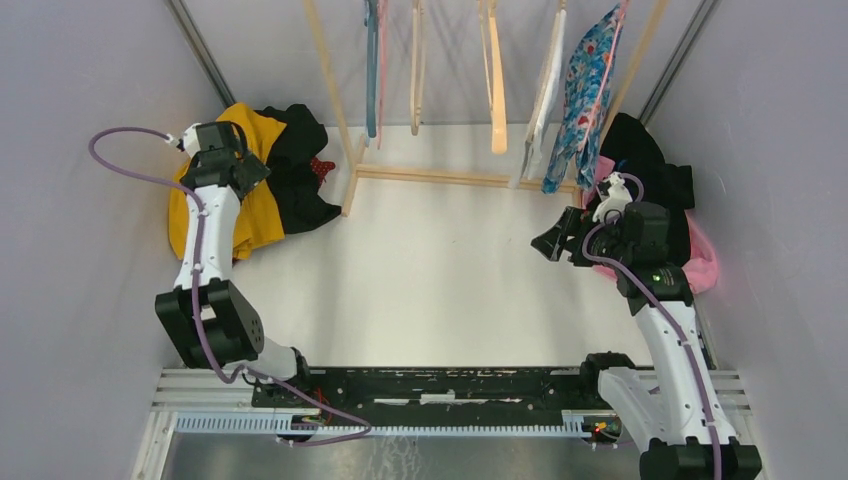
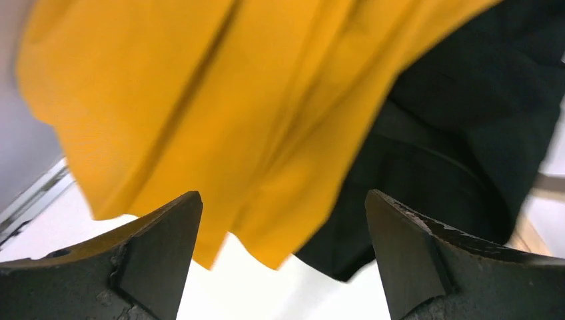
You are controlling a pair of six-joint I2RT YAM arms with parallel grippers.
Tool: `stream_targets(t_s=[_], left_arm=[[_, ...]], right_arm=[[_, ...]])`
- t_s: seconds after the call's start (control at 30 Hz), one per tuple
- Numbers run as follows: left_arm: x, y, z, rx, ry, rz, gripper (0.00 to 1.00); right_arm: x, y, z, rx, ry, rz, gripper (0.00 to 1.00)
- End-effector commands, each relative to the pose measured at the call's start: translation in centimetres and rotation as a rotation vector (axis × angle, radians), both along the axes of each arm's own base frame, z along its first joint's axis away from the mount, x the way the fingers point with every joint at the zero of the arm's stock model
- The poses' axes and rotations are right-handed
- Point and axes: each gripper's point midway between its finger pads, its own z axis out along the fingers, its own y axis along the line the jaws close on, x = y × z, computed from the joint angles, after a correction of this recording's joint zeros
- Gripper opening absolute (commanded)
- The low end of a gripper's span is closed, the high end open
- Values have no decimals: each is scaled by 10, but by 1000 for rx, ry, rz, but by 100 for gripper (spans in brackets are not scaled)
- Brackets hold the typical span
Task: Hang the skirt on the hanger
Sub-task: Move the skirt to the center of the board.
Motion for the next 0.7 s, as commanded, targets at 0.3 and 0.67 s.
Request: stream_targets(t_s=[0.3,0.67], left_arm=[[-18,73,-19,159,156,184,89],[7,46,-68,22,215,63,75]], right_arm=[[2,22,18,16,-47,94,84],[3,25,17,9,-52,97,84]])
